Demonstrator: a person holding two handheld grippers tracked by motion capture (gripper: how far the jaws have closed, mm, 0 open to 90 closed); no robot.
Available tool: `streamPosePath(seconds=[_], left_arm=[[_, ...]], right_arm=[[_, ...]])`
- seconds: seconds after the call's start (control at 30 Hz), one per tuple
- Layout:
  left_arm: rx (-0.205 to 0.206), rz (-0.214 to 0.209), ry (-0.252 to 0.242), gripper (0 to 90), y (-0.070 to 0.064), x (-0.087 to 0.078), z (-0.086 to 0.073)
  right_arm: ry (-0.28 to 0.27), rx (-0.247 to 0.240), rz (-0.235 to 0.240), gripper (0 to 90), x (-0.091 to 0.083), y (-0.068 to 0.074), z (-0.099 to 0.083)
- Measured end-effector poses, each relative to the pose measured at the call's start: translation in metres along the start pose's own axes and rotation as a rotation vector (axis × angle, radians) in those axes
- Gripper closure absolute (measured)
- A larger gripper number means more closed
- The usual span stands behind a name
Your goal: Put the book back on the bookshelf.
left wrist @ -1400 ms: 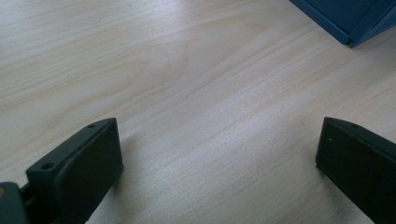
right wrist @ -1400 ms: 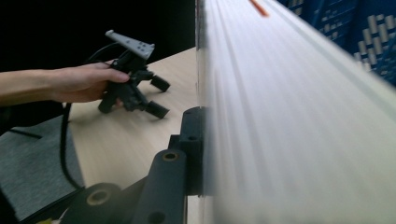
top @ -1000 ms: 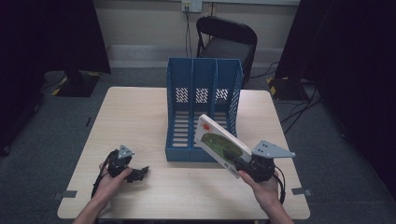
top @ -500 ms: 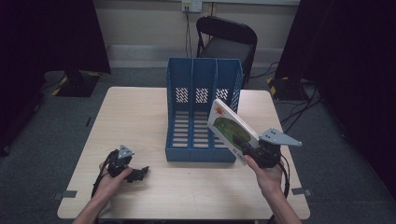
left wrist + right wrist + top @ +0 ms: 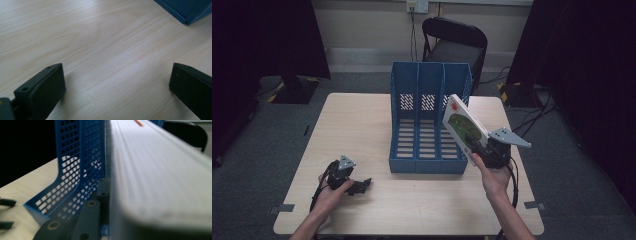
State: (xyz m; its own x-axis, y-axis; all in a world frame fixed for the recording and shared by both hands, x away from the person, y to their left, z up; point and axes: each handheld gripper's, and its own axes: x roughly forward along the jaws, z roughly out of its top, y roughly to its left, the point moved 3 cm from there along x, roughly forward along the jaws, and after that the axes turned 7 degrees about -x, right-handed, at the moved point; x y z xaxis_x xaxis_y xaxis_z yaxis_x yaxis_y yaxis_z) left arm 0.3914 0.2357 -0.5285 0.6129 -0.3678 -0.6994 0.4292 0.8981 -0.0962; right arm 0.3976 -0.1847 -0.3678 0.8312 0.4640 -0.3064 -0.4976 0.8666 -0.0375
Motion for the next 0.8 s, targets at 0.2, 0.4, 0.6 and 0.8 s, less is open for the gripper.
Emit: streamPosePath(seconds=[0.2,0.4,0.6,0.8], left_arm=[[0.002,0.000,0.000,0.0,0.000,0.000,0.000],[0.001,0.000,0.000,0.0,0.000,0.000,0.000],[0.003,0.002,0.001,0.0,0.000,0.000,0.000],[0.004,0.001,0.001,0.0,0.000,0.000,0.000]], right_arm=[[0.024,-0.020,-0.069,76.6,0.017,0.003,0.004],[0.037,-0.002,-0.130,76.6,0.036,0.007,0.004],[0.061,0.023,-0.167,76.6,0.055,0.008,-0.002],[0.097,0.035,-0.171,76.6,0.075,0.008,-0.012]])
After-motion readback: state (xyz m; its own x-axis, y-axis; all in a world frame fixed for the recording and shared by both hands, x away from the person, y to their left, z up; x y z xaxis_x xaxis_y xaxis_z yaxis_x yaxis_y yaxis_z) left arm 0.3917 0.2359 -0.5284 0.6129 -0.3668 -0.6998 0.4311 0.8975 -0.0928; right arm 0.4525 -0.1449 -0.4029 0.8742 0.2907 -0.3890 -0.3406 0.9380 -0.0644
